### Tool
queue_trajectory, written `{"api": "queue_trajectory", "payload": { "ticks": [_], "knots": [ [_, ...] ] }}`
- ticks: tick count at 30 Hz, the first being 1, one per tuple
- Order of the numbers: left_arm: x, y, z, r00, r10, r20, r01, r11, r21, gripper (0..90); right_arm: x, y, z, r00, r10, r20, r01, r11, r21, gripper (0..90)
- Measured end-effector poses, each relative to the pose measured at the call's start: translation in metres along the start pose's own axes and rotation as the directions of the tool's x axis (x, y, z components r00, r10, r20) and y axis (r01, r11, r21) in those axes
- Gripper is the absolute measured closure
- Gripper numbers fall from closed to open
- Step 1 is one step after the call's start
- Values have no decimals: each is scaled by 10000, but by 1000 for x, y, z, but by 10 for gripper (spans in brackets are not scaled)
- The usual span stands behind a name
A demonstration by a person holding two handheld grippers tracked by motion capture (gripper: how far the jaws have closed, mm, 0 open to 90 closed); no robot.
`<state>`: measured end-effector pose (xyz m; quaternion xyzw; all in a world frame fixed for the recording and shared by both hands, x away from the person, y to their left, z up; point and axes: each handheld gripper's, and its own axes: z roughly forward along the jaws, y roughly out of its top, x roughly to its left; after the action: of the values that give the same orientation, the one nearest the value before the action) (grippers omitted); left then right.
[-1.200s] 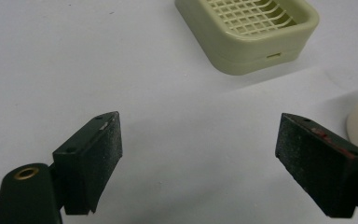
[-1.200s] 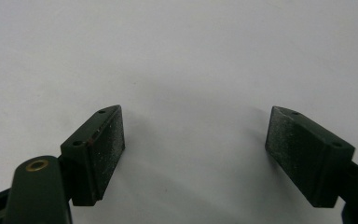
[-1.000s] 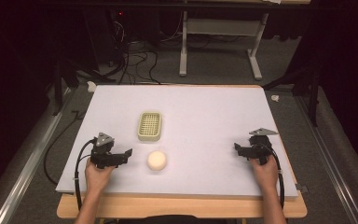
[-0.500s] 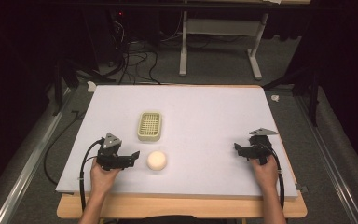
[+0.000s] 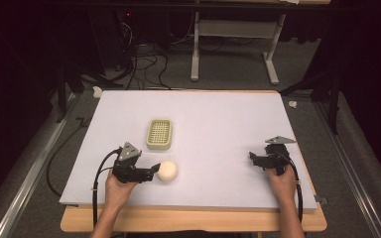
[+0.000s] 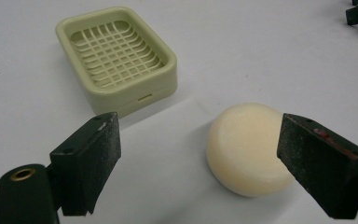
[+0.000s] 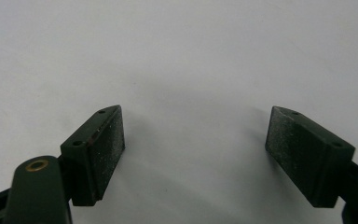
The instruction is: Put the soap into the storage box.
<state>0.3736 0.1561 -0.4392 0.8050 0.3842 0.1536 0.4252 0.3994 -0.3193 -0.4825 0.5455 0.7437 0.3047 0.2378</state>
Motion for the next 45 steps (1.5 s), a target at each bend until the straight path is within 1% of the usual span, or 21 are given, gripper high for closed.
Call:
{"api": "queue_trajectory", "payload": {
  "ticks": [6, 8, 13, 17, 19, 21, 24, 27, 29, 32, 33, 35, 36, 39, 40, 41, 43, 45],
  "knots": [
    [-7, 2, 5, 9998, 65, 162, -65, 10000, -2, 141, 0, 0, 0, 10000, 15, -14, -15, 10000, 19, 201],
    [-10, 3, 8, 9996, 164, 213, -165, 9998, 54, 141, 0, 0, 0, 10000, 11, 1, -11, 10000, 6, 201],
    [-17, 4, 17, 9990, 289, 332, -293, 9995, 136, 140, 0, 0, 0, 10000, 0, 3, 0, 10000, -2, 201],
    [-22, 2, 28, 9980, 478, 425, -493, 9982, 342, 140, 0, 0, 0, 10000, -5, 1, 5, 10000, -3, 201],
    [-25, 1, 33, 9974, 466, 553, -491, 9978, 450, 138, 0, 0, 0, 10000, -5, 0, 5, 10000, -3, 201],
    [-28, 1, 38, 9966, 573, 595, -606, 9966, 556, 135, 0, 0, 0, 10000, -3, 1, 3, 10000, -1, 201],
    [-31, 0, 43, 9957, 784, 488, -818, 9942, 705, 135, 0, 0, 0, 10000, -4, 5, 4, 10000, -2, 201],
    [-33, -2, 49, 9952, 881, 423, -917, 9916, 909, 133, 0, 0, 0, 10000, -6, 0, 6, 10000, -1, 201],
    [-34, -4, 51, 9955, 841, 436, -877, 9920, 907, 134, 0, 0, 0, 10000, -10, 5, 10, 10000, -2, 201],
    [-34, -9, 57, 9969, 632, 474, -676, 9930, 973, 141, 0, 0, 0, 10000, -7, 3, 7, 10000, -3, 201],
    [-34, -10, 59, 9971, 554, 515, -608, 9919, 1119, 142, 0, 0, 0, 10000, -8, 6, 8, 10000, 0, 201],
    [-35, -10, 62, 9972, 608, 425, -654, 9911, 1163, 144, 0, 0, 0, 10000, -8, 6, 8, 10000, 2, 201],
    [-36, -10, 62, 9967, 695, 425, -741, 9901, 1192, 146, 0, 0, 0, 10000, -10, 3, 10, 10000, -1, 201],
    [-37, -11, 64, 9969, 733, 286, -764, 9888, 1284, 155, 0, 0, 0, 10000, 12, 6, -12, 10000, 13, 201],
    [-38, -11, 65, 9965, 780, 292, -813, 9871, 1382, 156, 0, 0, 0, 10000, -11, 8, 11, 10000, 8, 201],
    [-39, -11, 66, 9957, 907, 194, -926, 9852, 1445, 158, 0, 0, 0, 10000, 14, 6, -14, 10000, 13, 201],
    [-40, -12, 65, 9943, 1062, 103, -1066, 9850, 1357, 164, 0, 0, 0, 10000, -1, 2, 1, 10000, 2, 201],
    [-41, -12, 65, 9947, 1021, 107, -1026, 9860, 1312, 177, 0, 0, 0, 10000, 12, 4, -12, 10000, 15, 201]
  ]
}}
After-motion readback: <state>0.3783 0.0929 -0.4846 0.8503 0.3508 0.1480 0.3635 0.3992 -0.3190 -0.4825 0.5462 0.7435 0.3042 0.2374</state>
